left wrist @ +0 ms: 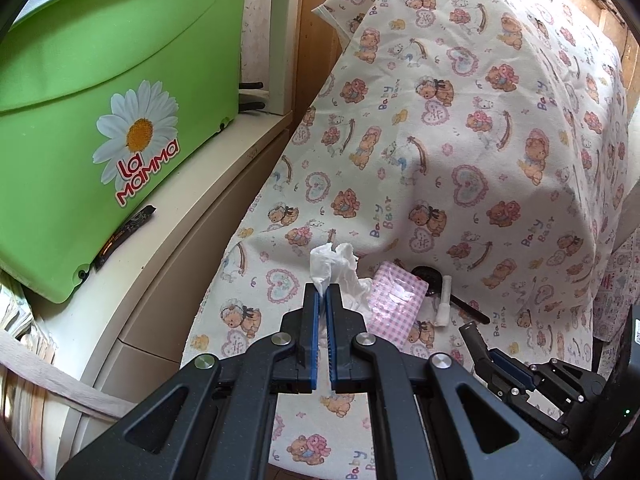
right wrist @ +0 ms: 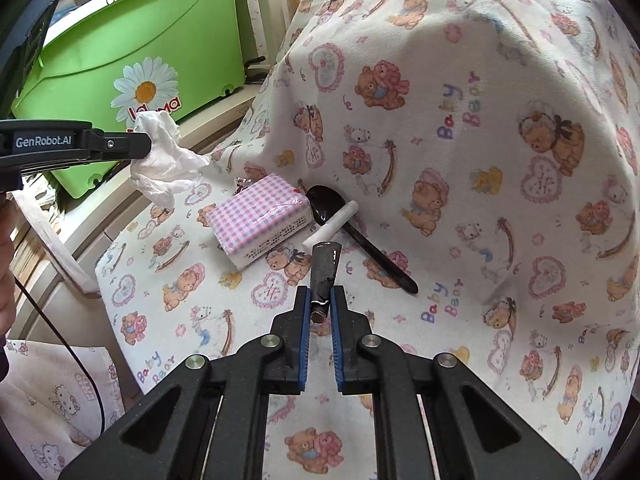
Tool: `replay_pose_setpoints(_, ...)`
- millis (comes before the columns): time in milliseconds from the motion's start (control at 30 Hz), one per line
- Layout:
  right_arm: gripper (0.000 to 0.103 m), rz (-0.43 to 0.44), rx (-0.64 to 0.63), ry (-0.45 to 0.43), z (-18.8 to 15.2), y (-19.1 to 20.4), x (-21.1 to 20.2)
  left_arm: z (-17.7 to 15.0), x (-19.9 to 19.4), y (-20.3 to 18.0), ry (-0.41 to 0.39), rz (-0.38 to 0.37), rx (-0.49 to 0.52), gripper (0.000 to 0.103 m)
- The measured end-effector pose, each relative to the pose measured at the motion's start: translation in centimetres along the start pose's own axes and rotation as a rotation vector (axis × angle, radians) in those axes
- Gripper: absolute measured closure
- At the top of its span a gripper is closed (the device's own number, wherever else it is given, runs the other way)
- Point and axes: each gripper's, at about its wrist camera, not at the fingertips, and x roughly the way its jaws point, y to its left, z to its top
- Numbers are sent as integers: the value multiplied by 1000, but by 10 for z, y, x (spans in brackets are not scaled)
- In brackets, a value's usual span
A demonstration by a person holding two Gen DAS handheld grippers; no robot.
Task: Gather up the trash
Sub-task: 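Carry tissue and clip over the wastebasket and open both tools to drop them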
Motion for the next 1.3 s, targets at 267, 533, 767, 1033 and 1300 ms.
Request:
replay_pose_setpoints(267,92,10,25,-51,-19,13,-47,-28,-35,-20,-13,-2,44,100)
replay_pose_setpoints(533,92,30,75,-99,-57,34,-93,-77,-78,-33,6,-11,60,100)
replay_pose_setpoints(767,92,47,98,-113,-95,54,-122,-127,-99,-38,31,-14,57,100)
replay_pose_setpoints(1033,92,50,109,-71,-132,63,-126,-166,-80,-36,87,-22,49,100)
replay_pose_setpoints(1300,92,26,63,-8,-149,68,-108,-189,-54,-36,188,-29,71,100)
